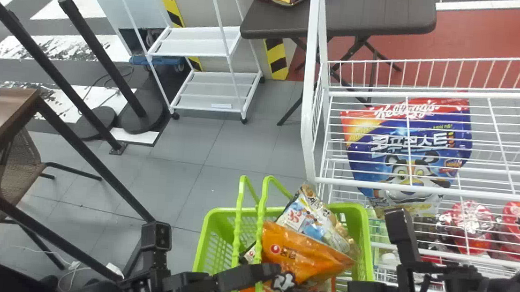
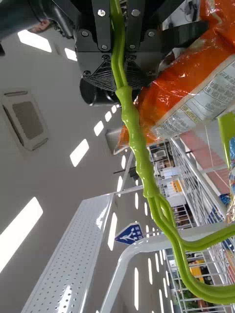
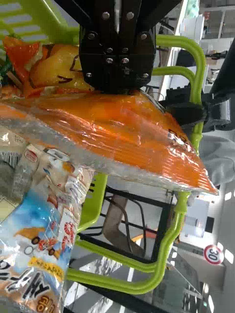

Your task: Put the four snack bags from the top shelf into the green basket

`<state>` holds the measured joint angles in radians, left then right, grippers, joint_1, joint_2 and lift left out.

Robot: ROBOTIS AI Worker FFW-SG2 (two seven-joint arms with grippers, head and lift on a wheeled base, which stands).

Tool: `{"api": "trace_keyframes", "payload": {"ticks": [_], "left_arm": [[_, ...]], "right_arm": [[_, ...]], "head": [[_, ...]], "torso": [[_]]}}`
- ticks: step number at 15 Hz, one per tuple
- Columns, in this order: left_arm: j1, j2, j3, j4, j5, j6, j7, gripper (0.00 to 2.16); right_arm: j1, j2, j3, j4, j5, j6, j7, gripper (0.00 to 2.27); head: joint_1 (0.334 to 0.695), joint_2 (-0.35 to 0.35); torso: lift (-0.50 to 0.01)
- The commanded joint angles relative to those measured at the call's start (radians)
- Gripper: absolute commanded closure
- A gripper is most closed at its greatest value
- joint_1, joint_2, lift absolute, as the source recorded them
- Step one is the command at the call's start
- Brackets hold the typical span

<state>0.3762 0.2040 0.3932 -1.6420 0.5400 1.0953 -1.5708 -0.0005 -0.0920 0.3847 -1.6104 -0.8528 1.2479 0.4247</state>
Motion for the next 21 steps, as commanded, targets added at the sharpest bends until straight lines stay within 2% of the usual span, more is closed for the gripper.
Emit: {"api": "trace_keyframes", "payload": {"ticks": [1, 4, 6, 8, 10, 11, 13, 14, 16, 17, 19, 21], "left_arm": [[0.000, 0.002, 0.006, 0.001, 0.000, -0.001, -0.010, 2.15], [0.000, 0.003, 0.010, 0.005, 0.000, -0.001, -0.010, 2.15], [-0.002, 0.003, 0.010, 0.005, 0.000, -0.001, -0.010, 2.15], [-0.005, 0.005, 0.010, 0.007, 0.000, -0.001, -0.010, 2.15], [-0.005, 0.005, 0.010, 0.007, 0.000, -0.001, -0.010, 2.15], [-0.005, 0.005, 0.010, 0.008, -0.002, -0.001, -0.010, 2.15], [-0.005, 0.005, 0.009, 0.008, -0.003, -0.001, -0.010, 2.15], [-0.005, 0.005, 0.009, 0.008, -0.002, -0.001, -0.010, 2.15], [-0.003, 0.006, 0.012, 0.008, -0.002, -0.001, -0.010, 2.15], [-0.002, 0.006, 0.012, 0.010, -0.002, -0.001, -0.010, 2.15], [-0.002, 0.006, 0.012, 0.011, -0.003, -0.001, -0.010, 2.15], [-0.006, 0.006, 0.006, 0.010, -0.005, -0.001, -0.010, 2.15]], "right_arm": [[0.031, -0.003, -0.040, -0.078, 0.028, -0.006, -0.001, 0.00], [0.085, -0.009, -0.162, -0.241, 0.034, 0.166, -0.007, 0.06], [0.112, -0.008, -0.274, -0.338, -0.008, 0.324, -0.007, 0.06], [0.151, -0.009, -0.382, -0.416, -0.069, 0.324, 0.000, 0.06], [0.206, -0.008, -0.474, -0.516, -0.057, 0.324, 0.002, 0.06], [0.251, -0.008, -0.478, -0.572, 0.018, 0.236, -0.009, 0.06], [0.340, 0.000, -0.409, -0.629, 0.313, -0.120, -0.099, 0.06], [0.363, 0.000, -0.382, -0.628, 0.400, -0.239, -0.144, 0.06], [0.424, 0.002, -0.326, -0.589, 0.626, -0.586, -0.259, 0.06], [0.442, 0.003, -0.316, -0.552, 0.699, -0.736, -0.299, 0.06], [0.464, 0.003, -0.337, -0.471, 0.722, -0.917, -0.307, 0.06], [0.493, 0.003, -0.356, -0.407, 0.725, -1.064, -0.307, 0.06]], "head": [[0.695, 0.350], [0.695, 0.350], [0.695, 0.350], [0.695, 0.350], [0.695, 0.350], [0.695, 0.350], [0.695, 0.350], [0.695, 0.345], [0.695, 0.249], [0.695, 0.204], [0.695, 0.105], [0.695, 0.074]], "torso": [[0.000], [0.000], [0.000], [0.000], [0.000], [0.000], [0.000], [0.000], [0.000], [0.000], [0.000], [0.000]]}}
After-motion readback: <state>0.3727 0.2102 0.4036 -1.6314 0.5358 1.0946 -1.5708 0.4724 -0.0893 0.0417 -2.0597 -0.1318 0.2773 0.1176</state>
